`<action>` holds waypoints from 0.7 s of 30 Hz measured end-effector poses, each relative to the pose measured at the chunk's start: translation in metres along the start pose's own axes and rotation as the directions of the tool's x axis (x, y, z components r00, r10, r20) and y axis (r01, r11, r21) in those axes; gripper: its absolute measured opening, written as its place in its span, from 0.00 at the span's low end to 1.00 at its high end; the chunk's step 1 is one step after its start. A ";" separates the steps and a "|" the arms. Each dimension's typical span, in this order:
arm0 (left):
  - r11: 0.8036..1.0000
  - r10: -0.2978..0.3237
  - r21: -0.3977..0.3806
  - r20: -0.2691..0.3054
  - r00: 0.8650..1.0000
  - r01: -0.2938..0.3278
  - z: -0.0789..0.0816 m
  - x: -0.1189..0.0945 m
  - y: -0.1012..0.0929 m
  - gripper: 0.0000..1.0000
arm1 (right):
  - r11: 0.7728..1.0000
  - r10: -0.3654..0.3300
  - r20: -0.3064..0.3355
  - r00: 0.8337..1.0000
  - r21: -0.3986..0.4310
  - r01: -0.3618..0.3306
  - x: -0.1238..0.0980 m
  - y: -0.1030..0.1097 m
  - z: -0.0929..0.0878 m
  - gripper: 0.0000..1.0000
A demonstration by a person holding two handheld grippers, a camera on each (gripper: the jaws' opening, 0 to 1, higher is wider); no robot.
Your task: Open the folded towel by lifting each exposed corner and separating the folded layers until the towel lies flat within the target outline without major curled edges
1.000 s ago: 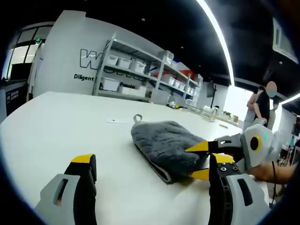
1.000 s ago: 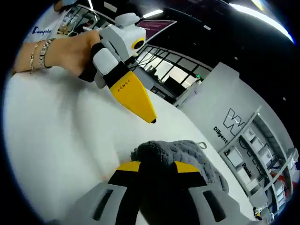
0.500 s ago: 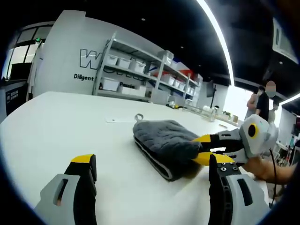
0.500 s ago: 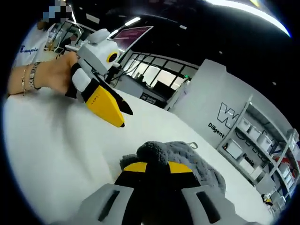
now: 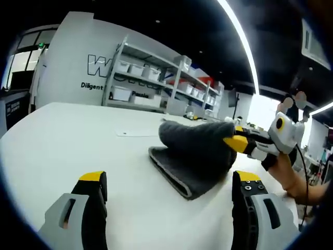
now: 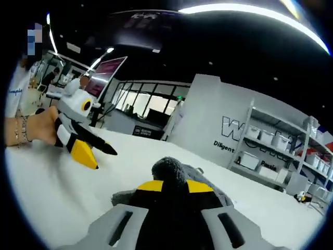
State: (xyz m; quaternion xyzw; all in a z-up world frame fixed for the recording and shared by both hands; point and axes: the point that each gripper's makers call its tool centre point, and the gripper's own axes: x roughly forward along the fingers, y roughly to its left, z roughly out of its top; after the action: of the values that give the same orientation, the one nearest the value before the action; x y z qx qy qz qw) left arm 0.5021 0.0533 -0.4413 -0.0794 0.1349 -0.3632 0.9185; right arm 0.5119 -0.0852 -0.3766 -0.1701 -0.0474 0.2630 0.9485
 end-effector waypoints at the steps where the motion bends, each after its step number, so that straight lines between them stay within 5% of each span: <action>1: 1.000 0.001 0.000 -0.003 1.000 -0.001 -0.001 0.000 0.000 0.99 | 0.999 -0.029 0.011 1.000 0.015 0.029 -0.002 -0.008 0.002 0.10; 21: 1.000 0.004 0.002 -0.021 1.000 -0.004 -0.005 0.002 0.002 0.98 | 0.961 -0.219 0.049 0.975 0.186 0.206 -0.043 -0.094 0.000 0.09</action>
State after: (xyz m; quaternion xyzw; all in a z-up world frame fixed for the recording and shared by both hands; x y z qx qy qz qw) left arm 0.5032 0.0526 -0.4469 -0.0744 0.1443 -0.3623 0.9178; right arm 0.5206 -0.1826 -0.3440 -0.0684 -0.0741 0.1686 0.9805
